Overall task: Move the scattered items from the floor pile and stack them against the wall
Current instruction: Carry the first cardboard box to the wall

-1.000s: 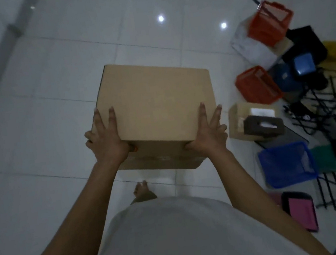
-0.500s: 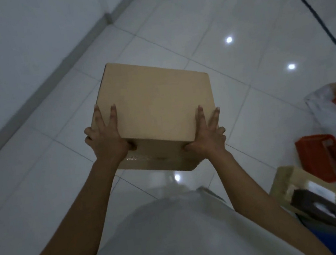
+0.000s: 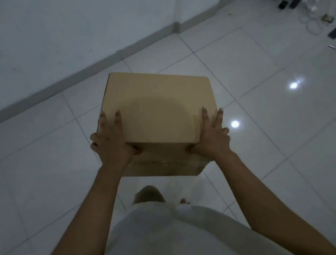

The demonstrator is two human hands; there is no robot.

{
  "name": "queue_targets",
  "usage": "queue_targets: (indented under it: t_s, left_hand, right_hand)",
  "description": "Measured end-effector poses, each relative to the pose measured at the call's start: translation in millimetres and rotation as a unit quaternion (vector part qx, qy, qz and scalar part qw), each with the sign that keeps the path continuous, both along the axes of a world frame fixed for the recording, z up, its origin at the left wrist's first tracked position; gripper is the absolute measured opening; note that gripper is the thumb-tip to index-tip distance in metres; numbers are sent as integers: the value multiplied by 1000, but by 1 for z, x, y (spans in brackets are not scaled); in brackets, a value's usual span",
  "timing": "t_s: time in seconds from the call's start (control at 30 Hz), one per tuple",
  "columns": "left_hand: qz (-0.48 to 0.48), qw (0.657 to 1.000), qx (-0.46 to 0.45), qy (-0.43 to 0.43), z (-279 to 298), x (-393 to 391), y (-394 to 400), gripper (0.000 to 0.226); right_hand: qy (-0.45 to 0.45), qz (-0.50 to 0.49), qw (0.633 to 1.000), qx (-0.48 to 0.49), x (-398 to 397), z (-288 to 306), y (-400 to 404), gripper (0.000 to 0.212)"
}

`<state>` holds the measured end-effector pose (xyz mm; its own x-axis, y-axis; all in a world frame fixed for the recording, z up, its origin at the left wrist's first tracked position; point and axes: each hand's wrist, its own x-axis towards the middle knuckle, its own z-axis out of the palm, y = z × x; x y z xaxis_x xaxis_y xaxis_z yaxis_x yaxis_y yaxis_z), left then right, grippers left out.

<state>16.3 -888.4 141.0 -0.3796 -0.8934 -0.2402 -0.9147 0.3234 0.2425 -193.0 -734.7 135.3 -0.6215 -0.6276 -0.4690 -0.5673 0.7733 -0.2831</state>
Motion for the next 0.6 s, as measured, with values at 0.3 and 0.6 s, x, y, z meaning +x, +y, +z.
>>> queue_targets:
  t_s: [0.3, 0.6]
  left_hand:
    - [77, 997, 9, 16, 3, -101, -76, 133]
    - [70, 998, 4, 2, 11, -218, -169, 131]
  right_hand:
    - [32, 71, 997, 3, -122, 11, -110, 144]
    - [31, 50, 998, -17, -231, 7, -193, 141]
